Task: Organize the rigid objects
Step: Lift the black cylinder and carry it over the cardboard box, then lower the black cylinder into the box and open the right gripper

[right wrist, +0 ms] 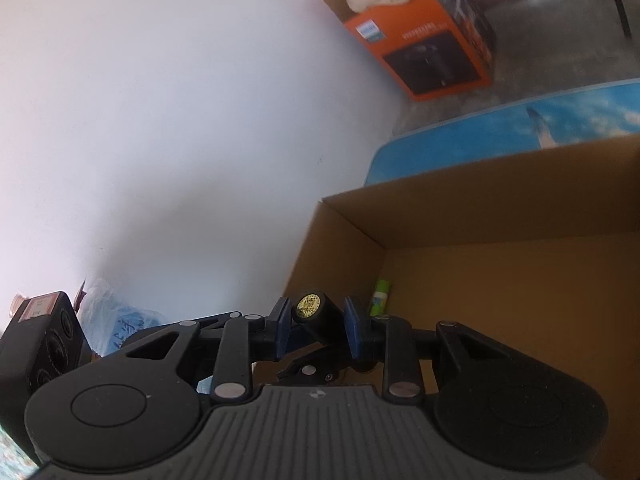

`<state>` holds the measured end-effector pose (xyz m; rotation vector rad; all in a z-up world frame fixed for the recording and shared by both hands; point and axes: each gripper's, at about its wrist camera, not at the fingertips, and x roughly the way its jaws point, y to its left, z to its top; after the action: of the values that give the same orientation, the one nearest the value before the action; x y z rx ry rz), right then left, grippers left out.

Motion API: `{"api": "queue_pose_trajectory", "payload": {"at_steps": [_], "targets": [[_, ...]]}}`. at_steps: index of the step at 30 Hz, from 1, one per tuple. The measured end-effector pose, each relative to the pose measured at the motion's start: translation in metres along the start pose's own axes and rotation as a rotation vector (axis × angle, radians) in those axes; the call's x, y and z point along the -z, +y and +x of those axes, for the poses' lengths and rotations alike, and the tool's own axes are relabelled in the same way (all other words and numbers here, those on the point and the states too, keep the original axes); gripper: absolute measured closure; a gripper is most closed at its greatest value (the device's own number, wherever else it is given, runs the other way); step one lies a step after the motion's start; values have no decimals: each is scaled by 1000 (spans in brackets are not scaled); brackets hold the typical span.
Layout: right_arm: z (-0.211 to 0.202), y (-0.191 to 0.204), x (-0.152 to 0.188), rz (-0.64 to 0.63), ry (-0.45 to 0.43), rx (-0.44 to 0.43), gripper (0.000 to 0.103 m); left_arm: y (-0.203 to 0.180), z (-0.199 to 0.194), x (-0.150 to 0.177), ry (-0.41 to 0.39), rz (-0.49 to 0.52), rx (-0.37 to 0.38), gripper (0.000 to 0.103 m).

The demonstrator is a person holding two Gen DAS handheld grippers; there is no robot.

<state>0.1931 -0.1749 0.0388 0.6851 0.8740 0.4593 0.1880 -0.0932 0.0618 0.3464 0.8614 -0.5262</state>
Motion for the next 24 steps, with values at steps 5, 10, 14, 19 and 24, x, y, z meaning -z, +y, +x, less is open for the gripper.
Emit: {"api": "queue_pose_trajectory", "payload": {"at_steps": [5,10,14,19,24], "targets": [[48,-38,-26,121,112,30,72,18,48,-12,146,-28,-12,82],[87,-62,-40,199,188,72,73,28,79,-18,240,-56,-31,82],[105,-70,-41,229,199,103,73,30,86,-24,239,-50,-72,80],[112,-74,-44,254,175,93,71,32,82,-23,217,-70,-87,77],[90,-65,-43,248,120,73,70,27,54,-12,159,-79,-85,71]]}}
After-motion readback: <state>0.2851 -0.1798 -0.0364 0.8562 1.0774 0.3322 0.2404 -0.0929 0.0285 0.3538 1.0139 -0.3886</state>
